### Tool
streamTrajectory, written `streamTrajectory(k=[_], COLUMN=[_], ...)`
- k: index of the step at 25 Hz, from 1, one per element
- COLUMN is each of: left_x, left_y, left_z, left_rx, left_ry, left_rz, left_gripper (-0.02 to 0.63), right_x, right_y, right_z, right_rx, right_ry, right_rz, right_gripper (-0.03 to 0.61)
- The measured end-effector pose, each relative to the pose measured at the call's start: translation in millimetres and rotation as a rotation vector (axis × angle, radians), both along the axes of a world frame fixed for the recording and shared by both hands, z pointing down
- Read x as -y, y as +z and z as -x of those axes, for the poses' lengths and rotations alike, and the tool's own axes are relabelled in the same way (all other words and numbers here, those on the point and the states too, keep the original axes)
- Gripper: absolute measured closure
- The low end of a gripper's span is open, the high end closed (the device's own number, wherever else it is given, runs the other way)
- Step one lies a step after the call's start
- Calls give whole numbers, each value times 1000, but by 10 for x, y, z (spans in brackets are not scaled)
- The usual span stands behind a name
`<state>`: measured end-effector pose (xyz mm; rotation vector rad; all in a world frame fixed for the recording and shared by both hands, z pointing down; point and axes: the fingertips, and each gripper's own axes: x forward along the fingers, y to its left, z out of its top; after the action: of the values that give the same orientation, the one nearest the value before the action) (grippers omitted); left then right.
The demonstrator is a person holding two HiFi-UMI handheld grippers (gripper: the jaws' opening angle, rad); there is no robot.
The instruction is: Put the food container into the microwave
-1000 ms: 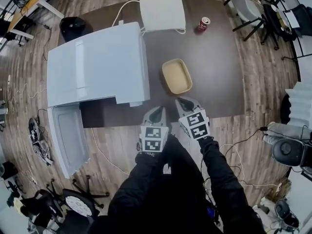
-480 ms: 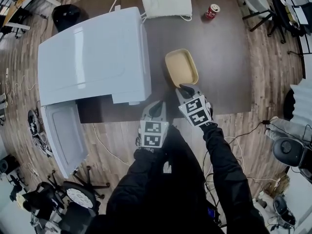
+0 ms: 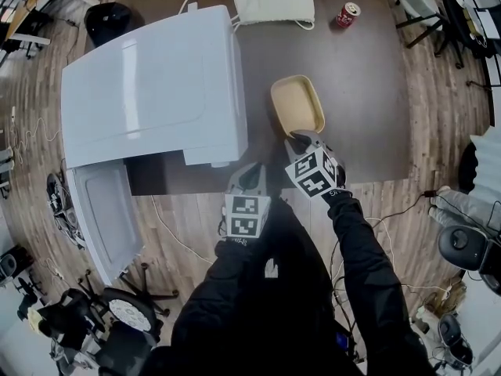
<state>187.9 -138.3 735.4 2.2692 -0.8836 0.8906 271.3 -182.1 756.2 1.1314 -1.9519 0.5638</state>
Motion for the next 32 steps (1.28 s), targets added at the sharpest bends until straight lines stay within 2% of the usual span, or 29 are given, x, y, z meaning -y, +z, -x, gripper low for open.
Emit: streamTrajectory(k=[9, 22, 32], left_x=[-42, -221, -458], left_y=[6, -262, -653], left_z=[90, 128, 457], left_rx=[11, -3, -48], left_ry=[-7, -37, -89], left_rz=[0, -59, -110], left_gripper=[581, 581, 581], right_x=[-18, -283, -813], right_y=[-40, -595, -1114], right_z=[-13, 14, 377], right_rx=[-46, -63, -83], right_ry=[-12, 3, 11], right_rz=[-13, -120, -179], right_gripper=[545, 548, 549])
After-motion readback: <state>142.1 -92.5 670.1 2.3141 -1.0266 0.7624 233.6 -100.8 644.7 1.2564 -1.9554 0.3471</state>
